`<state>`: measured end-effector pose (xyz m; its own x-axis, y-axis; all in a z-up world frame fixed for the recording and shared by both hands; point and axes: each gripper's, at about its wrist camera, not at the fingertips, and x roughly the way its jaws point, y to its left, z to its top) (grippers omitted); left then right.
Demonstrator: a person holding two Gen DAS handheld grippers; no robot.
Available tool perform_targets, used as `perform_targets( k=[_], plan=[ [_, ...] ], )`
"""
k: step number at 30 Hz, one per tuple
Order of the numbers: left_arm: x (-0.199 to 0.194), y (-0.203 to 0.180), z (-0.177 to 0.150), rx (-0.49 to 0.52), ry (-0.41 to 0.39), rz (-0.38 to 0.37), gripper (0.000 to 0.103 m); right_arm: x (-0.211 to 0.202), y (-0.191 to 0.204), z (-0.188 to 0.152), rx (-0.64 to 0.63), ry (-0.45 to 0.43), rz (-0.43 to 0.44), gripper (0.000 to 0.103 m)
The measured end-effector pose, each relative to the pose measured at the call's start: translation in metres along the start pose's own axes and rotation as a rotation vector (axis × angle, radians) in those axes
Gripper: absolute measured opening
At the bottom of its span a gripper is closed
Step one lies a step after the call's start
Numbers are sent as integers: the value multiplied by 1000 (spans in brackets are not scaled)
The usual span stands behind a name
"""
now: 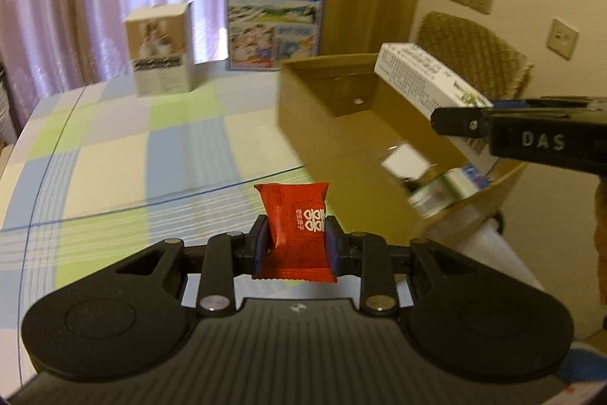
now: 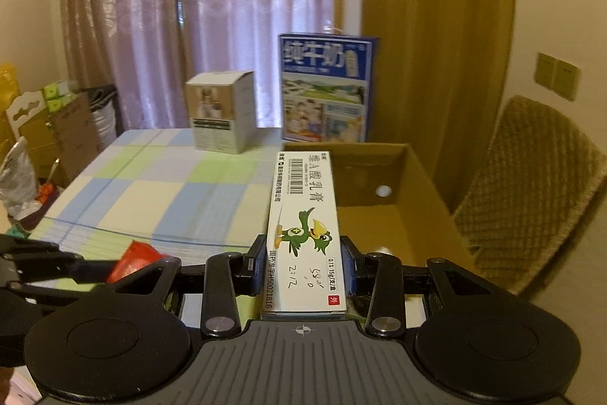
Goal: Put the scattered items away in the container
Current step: 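Carry the ointment box and red packet over the cardboard box with both tools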
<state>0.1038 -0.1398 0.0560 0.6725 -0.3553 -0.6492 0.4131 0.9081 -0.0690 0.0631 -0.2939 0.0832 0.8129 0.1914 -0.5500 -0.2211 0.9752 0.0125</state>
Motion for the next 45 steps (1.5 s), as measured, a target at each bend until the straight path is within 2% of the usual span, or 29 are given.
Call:
perform_targets(
  k=[8,15,32,45],
  plan=[
    [1,-44,20,51,-14,-40,25,-9,-35,-6,41,16,-26,36],
    [10,-61,28,67,-6,-47,25,-10,-54,-11,64,22,-30,36],
    [40,-80,41,86,23,-53,25,3,-80,-18,95,42,-48,36],
    [58,-88,54,95,14,-70,25,17,-90,-11,96,48,-54,36]
  ],
)
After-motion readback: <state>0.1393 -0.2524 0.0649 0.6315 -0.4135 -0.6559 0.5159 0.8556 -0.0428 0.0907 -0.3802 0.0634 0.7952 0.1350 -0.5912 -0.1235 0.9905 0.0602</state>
